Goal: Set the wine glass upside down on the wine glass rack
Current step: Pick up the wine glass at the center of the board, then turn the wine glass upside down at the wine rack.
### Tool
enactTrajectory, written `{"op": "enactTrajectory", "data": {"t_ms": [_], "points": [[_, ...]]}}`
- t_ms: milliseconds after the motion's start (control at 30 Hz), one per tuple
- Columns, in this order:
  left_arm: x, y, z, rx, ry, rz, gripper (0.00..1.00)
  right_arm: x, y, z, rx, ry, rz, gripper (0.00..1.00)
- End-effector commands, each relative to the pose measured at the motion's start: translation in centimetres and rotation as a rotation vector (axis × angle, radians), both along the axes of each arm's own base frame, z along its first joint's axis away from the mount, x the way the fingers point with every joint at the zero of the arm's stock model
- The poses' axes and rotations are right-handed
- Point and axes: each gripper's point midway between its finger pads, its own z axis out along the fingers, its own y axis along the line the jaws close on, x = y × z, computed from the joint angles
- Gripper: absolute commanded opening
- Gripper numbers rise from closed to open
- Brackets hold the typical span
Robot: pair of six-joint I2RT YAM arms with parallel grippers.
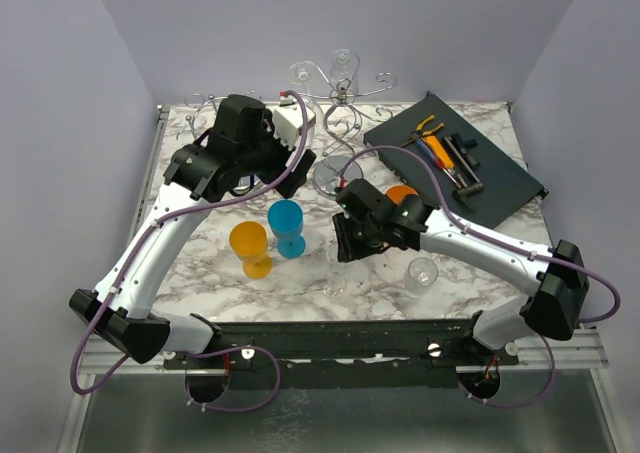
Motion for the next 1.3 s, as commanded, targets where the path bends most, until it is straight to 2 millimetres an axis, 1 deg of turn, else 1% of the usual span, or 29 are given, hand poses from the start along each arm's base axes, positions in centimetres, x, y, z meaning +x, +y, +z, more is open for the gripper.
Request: {"op": "enactTrajectory", "data": {"t_ms": [0, 33, 133, 167, 267, 333, 567, 667, 733, 833, 900, 1000, 1167, 1267], "points": [[0.1, 0.7, 0.8, 0.019, -0.031, 0.015, 0.98, 0.9, -0.1, 1.0, -0.014, -0.056, -0.028, 0.31], [0.0, 0.8, 0.9, 0.019, -0.033, 0.012, 0.98, 1.1, -0.2, 1.1, -0.015, -0.061, -0.031, 0.26], [-0.2, 0.9, 0.9, 0.024, -0.044, -0.001, 0.98, 1.4, -0.6, 1.5, -0.025, -0.085, -0.048, 0.05], [-0.3, 0.9, 0.8, 0.028, -0.045, -0.008, 0.98, 1.5, -0.8, 1.8, -0.025, -0.097, -0.056, 0.01], [-0.8, 0.9, 0.9, 0.028, -0.052, -0.027, 0.98, 2.3, -2.0, 3.4, -0.026, -0.166, -0.106, 0.0], [-1.0, 0.8, 1.0, 0.021, -0.054, -0.039, 0.98, 2.7, -2.8, 5.1, -0.015, -0.223, -0.122, 0.0], [-2.5, -0.6, 1.5, -0.065, -0.004, -0.092, 0.98, 3.4, -7.4, 12.8, 0.019, -0.42, -0.237, 0.0], [-3.0, -1.2, 1.6, -0.103, 0.027, -0.107, 0.98, 3.9, -9.4, 16.4, 0.074, -0.515, -0.323, 0.0], [-3.2, -1.8, 1.9, -0.136, 0.046, -0.118, 0.98, 4.2, -10.1, 18.5, 0.139, -0.578, -0.374, 0.0], [-3.8, -2.7, 2.3, -0.186, 0.075, -0.144, 0.98, 4.5, -10.4, 21.3, 0.27, -0.661, -0.417, 0.0], [-4.1, -3.1, 2.7, -0.213, 0.087, -0.163, 0.98, 4.7, -10.2, 22.4, 0.328, -0.698, -0.43, 0.01], [-4.4, -3.6, 3.0, -0.236, 0.098, -0.189, 0.98, 5.2, -10.0, 23.4, 0.365, -0.73, -0.447, 0.0], [-5.0, -4.5, 2.5, -0.265, 0.154, -0.222, 0.98, 5.7, -9.0, 25.4, 0.449, -0.772, -0.448, 0.0], [-4.9, -5.0, 2.3, -0.284, 0.182, -0.23, 0.95, 5.9, -8.0, 26.3, 0.49, -0.788, -0.428, 0.0]]}}
